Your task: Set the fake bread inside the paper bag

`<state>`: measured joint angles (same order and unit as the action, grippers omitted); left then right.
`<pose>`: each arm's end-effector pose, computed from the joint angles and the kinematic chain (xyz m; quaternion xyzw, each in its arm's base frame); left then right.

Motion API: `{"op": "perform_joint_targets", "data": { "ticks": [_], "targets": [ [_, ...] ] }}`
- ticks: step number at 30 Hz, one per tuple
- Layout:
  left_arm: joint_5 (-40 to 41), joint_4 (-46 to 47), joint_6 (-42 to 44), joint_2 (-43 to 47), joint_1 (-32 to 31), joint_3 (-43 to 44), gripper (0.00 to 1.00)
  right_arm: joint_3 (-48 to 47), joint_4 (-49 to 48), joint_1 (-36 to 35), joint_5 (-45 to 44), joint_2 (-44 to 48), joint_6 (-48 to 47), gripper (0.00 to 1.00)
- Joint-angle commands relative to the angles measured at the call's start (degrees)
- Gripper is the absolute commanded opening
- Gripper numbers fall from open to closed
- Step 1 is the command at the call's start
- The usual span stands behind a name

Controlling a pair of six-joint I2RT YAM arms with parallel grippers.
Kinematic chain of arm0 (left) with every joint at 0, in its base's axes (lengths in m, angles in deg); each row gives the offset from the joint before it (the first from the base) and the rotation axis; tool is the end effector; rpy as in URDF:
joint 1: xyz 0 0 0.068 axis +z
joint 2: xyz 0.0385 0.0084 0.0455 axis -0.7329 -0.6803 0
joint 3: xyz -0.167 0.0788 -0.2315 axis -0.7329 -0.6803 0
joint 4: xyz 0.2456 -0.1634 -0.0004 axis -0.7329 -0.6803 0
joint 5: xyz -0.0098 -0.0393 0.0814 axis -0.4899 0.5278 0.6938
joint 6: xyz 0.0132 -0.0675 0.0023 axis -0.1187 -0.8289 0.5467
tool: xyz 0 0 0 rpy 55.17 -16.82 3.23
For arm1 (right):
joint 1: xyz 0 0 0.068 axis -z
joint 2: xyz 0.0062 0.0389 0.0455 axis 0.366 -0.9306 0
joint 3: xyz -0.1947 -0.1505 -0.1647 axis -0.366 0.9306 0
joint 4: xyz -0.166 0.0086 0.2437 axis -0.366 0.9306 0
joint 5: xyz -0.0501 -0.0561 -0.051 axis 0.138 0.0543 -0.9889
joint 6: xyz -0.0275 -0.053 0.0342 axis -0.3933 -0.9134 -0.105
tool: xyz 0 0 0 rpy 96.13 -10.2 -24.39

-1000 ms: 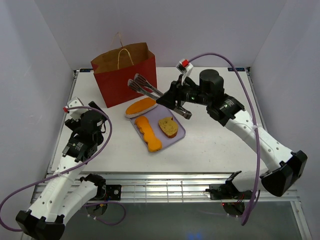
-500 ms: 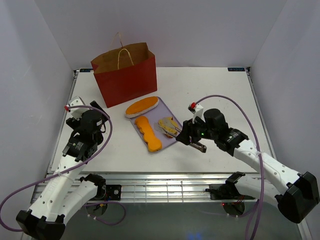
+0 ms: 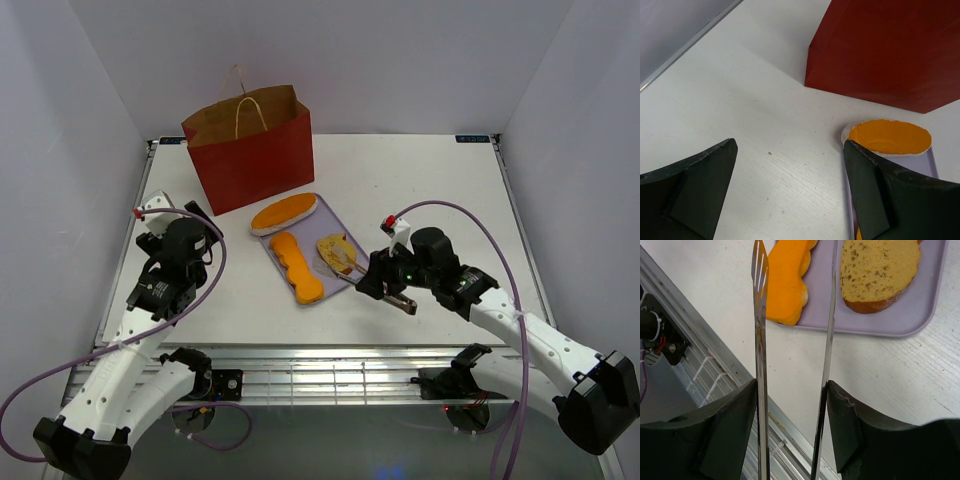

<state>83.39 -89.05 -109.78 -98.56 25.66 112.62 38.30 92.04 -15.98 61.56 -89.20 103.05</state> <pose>0.1958 -0.0364 0.3312 -0.2691 0.7779 0.0598 0.5647 0.1860 0.1626 0.2536 -0.2211 0.8354 0.3357 0.3748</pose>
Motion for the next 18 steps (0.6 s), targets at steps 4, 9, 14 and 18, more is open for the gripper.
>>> {"op": "perform_joint_targets", "data": {
  "ticks": [4,9,14,18],
  "targets": [
    [-1.12,0.86,0.38,0.87,0.38,0.92,0.98,0.21,-5.80,0.19,4.01,-3.15,0.23,0.63],
    [-1.48,0.86,0.47,1.05,0.38,1.09,0.98,-1.63,-8.00,0.10,5.68,-7.45,0.50,0.63],
    [-1.74,1.03,0.47,1.49,0.38,1.01,0.98,-4.18,-8.88,0.19,5.94,-12.47,-0.38,0.65],
    [-1.83,1.03,0.47,1.75,0.38,1.01,0.98,-6.64,-8.88,0.19,5.86,-16.33,-1.34,0.66]
  ]
}}
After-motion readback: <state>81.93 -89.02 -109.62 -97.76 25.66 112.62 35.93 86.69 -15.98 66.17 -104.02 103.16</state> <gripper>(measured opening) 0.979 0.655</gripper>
